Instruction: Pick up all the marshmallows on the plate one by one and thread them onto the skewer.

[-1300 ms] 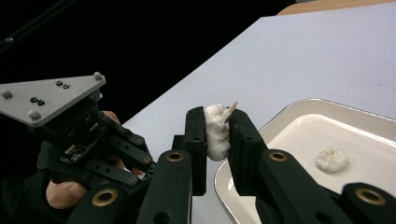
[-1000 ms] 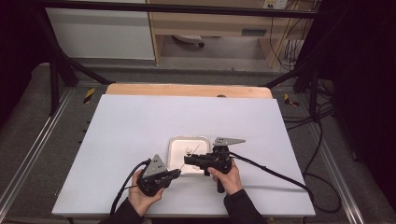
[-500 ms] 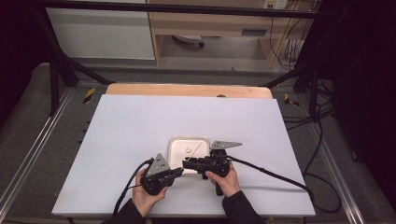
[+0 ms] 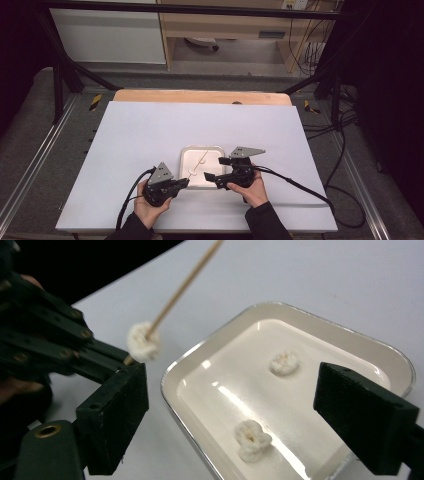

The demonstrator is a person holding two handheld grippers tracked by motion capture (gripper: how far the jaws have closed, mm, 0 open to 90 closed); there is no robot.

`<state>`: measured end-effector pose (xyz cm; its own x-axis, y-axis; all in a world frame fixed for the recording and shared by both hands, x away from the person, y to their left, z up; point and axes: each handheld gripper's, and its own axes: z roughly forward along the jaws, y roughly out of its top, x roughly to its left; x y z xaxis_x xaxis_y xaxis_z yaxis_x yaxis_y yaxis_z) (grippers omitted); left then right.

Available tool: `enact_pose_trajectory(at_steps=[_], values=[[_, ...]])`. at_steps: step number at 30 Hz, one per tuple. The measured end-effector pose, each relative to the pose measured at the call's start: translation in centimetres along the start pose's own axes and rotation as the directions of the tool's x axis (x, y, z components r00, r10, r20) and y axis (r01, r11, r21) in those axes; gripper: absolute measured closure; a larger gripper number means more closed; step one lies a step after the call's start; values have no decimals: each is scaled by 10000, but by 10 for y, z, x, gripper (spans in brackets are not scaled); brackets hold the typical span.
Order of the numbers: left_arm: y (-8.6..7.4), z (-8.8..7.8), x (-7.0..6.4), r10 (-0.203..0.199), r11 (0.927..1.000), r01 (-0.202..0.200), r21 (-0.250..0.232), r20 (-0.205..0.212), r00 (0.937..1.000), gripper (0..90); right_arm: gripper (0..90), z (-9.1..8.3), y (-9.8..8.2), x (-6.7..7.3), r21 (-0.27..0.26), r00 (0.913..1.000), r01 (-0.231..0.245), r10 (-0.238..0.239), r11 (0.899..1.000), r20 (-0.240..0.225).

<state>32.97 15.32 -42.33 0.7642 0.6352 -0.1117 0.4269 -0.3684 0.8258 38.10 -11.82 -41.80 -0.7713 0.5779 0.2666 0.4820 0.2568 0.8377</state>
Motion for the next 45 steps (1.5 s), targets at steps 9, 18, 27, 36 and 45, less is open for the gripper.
enact_pose_trajectory(at_steps=[9, 18, 27, 36, 45], values=[[-1, -2, 3, 20, 10000, -21, 86, 133, 9999, 886, 314, 17, -12, -8, 1210, 9923, 987, -1068, 9877, 628], [-2, -2, 4, 13, 9999, -15, 144, 141, 9999, 886, 482, 26, -21, -10, 1701, 9807, 1739, -1863, 9700, 593], [-3, 0, 3, 19, 9997, -24, 234, 186, 9998, 886, 606, 31, -26, -9, 1848, 9724, 2179, -2295, 9583, 432], [-3, 1, 2, 39, 9997, -45, 258, 220, 9997, 886, 690, 30, -27, -8, 1857, 9596, 2591, -2744, 9478, 618], [-4, 1, 2, 87, 9995, -93, 293, 221, 9997, 886, 721, 28, -25, -9, 1779, 9674, 2278, -2432, 9573, 702]])
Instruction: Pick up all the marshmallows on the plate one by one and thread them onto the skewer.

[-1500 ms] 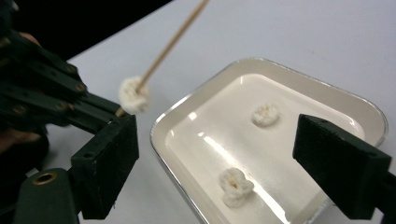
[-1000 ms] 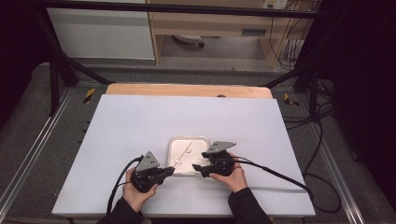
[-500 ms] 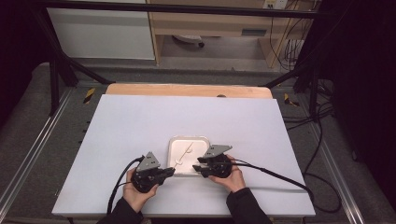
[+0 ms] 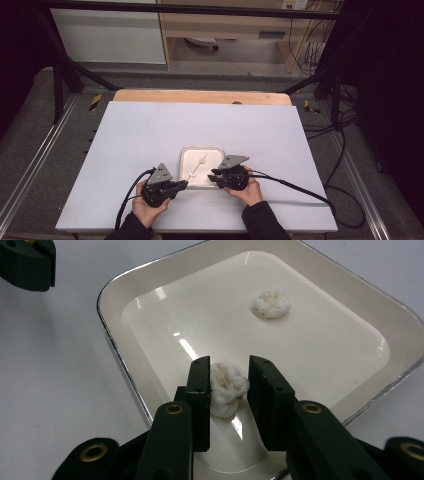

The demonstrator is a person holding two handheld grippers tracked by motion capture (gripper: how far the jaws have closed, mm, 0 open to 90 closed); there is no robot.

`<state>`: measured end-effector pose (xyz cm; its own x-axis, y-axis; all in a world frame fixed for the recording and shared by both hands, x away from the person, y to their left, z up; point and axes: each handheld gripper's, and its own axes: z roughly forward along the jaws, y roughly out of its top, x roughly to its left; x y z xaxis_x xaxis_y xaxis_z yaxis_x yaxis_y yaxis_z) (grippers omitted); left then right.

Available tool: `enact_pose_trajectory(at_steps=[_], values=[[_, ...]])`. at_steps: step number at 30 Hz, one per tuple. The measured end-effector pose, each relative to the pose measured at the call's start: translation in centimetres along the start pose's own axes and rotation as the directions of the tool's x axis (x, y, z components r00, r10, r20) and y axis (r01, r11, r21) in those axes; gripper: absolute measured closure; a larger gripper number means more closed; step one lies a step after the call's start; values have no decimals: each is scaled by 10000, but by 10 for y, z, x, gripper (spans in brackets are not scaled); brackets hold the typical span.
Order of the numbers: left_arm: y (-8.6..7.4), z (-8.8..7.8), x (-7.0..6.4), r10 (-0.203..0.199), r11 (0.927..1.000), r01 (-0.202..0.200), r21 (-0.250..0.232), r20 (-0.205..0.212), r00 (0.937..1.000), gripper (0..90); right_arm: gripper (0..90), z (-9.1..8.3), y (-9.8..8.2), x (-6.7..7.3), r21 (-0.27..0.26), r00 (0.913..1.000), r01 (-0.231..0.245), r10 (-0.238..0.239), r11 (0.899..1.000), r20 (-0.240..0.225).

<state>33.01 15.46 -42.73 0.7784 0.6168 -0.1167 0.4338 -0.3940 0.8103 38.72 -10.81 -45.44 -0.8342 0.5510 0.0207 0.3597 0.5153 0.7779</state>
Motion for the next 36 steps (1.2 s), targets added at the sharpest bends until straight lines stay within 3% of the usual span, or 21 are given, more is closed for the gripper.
enact_pose_trajectory(at_steps=[6, 12, 19, 28, 34, 36], values=[[0, 0, -1, 15, 10000, -15, 5, 8, 10000, 886, 730, -7, 4, -2, -204, 9997, -230, 229, 9995, -75], [0, 0, -1, 48, 10000, -48, -2, 32, 10000, 886, 746, -19, 7, -7, -643, 9970, -765, 757, 9950, -137], [0, -1, -2, 113, 9999, -112, -92, 78, 9999, 886, 753, -40, 13, -14, -1532, 9897, -1415, 1363, 9780, -443], [0, -1, -6, 330, 9991, -324, -282, 209, 9992, 886, 755, -70, 26, -20, -2887, 9664, -2457, 2107, 9254, -1471], [0, -1, -7, 432, 9985, -423, -344, 241, 9988, 886, 752, -82, 34, -26, -3649, 9380, -3312, 2615, 8701, -2276], [0, -1, -7, 446, 9984, -438, -345, 246, 9987, 886, 752, -81, 36, -27, -3735, 9301, -3504, 2720, 8589, -2470]])
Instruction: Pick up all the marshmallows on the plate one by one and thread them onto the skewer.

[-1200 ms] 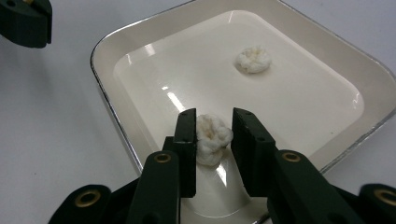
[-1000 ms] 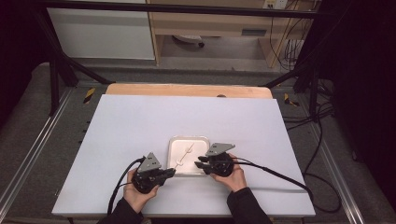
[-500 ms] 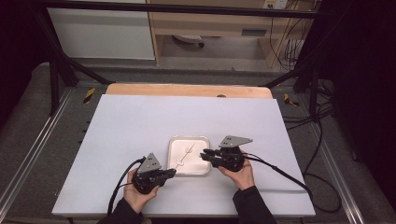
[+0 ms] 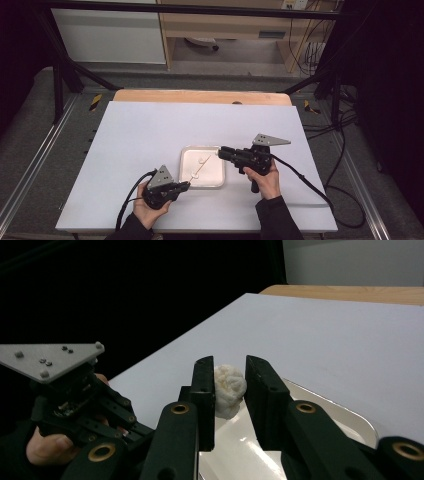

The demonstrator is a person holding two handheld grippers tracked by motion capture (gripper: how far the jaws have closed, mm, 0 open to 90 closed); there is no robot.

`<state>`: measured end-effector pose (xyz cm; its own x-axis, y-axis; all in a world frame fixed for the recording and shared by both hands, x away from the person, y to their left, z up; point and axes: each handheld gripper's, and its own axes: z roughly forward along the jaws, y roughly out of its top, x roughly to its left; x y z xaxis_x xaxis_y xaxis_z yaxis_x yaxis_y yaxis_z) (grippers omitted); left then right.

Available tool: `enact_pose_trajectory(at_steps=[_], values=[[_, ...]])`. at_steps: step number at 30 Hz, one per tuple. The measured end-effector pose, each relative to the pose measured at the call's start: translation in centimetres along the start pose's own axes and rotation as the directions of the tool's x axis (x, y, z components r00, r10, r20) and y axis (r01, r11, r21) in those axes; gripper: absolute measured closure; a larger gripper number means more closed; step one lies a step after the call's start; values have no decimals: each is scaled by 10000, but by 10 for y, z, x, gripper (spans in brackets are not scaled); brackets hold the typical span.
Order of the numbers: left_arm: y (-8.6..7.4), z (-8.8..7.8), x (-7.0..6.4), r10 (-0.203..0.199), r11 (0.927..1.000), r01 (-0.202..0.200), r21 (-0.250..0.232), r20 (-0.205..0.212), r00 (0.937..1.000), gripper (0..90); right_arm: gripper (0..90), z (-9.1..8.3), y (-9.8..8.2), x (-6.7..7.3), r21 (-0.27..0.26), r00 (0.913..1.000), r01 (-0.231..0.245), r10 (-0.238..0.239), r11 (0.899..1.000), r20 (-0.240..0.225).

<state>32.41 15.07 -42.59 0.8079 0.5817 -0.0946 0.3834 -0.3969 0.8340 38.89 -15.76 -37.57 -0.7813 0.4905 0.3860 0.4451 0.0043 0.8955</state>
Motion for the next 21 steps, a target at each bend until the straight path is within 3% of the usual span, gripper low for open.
enact_pose_trajectory(at_steps=[7, 21], values=[[0, 0, -2, 113, 9999, -112, -33, 25, 9999, 886, 750, 10, 0, 1, 13, 9989, -329, 329, 9995, -343], [1, 0, -3, 155, 9998, -155, -113, -7, 9999, 886, 750, 19, -6, 0, 362, 9952, -747, 768, 9965, -609]])
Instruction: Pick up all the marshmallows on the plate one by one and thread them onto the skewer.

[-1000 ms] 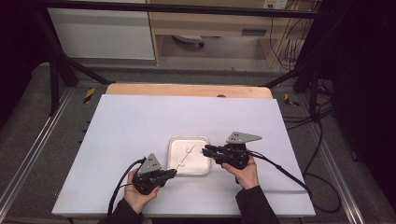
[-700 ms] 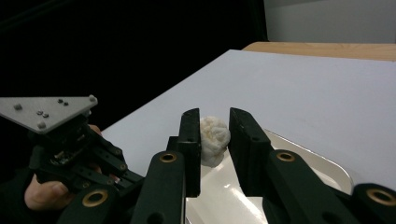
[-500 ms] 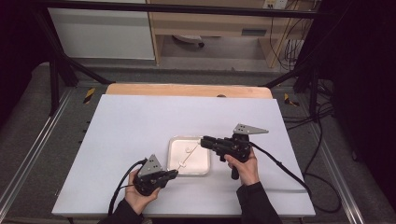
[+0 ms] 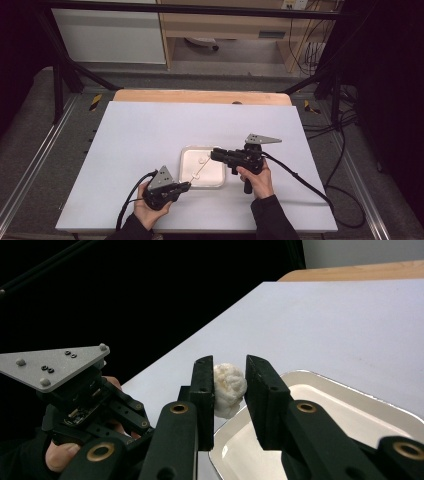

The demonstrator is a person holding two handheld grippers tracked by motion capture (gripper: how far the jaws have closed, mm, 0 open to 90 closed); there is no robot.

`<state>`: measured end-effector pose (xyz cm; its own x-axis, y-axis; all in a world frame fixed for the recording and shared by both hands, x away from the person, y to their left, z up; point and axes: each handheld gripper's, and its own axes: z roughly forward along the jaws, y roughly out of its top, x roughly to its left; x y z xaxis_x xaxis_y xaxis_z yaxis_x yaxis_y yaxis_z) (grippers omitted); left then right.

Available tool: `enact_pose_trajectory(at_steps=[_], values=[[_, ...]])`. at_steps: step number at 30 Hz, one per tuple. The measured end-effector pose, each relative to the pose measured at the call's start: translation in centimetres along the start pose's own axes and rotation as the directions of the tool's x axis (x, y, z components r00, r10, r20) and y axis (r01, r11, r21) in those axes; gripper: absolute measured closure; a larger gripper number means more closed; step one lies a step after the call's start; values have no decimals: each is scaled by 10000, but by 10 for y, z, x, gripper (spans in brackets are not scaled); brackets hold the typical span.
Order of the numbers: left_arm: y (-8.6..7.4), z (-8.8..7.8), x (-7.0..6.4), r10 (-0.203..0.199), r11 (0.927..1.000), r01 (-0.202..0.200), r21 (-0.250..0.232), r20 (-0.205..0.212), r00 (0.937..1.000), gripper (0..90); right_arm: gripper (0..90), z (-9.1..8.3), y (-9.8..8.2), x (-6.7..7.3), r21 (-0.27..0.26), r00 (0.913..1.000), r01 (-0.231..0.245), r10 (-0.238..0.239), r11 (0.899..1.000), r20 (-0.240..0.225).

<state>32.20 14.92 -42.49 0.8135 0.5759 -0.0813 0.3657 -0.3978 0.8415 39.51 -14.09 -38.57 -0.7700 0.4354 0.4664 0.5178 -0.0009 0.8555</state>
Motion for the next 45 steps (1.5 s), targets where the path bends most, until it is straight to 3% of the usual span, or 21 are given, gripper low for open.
enact_pose_trajectory(at_steps=[11, 25, 34, 39, 45], values=[[-2, 1, 0, 57, 10000, -57, 7, 7, 10000, 887, 777, 4, -4, 0, 137, 9991, -328, 332, 9994, -250], [-2, 2, -3, 463, 9989, -462, 67, -89, 9989, 888, 785, 8, -11, 3, 326, 9981, -410, 424, 9986, -447], [-3, 5, -5, 739, 9968, -734, 316, -146, 9972, 889, 798, 9, -16, 6, 555, 9981, -230, 262, 9982, -559], [-3, 4, -4, 643, 9978, -642, 135, -35, 9979, 889, 780, 7, -15, 6, 532, 9992, 48, -26, 9986, -411], [-3, 4, -4, 558, 9984, -558, 56, -19, 9984, 889, 657, 5, -14, 7, 366, 9991, 429, -427, 9984, -67]])
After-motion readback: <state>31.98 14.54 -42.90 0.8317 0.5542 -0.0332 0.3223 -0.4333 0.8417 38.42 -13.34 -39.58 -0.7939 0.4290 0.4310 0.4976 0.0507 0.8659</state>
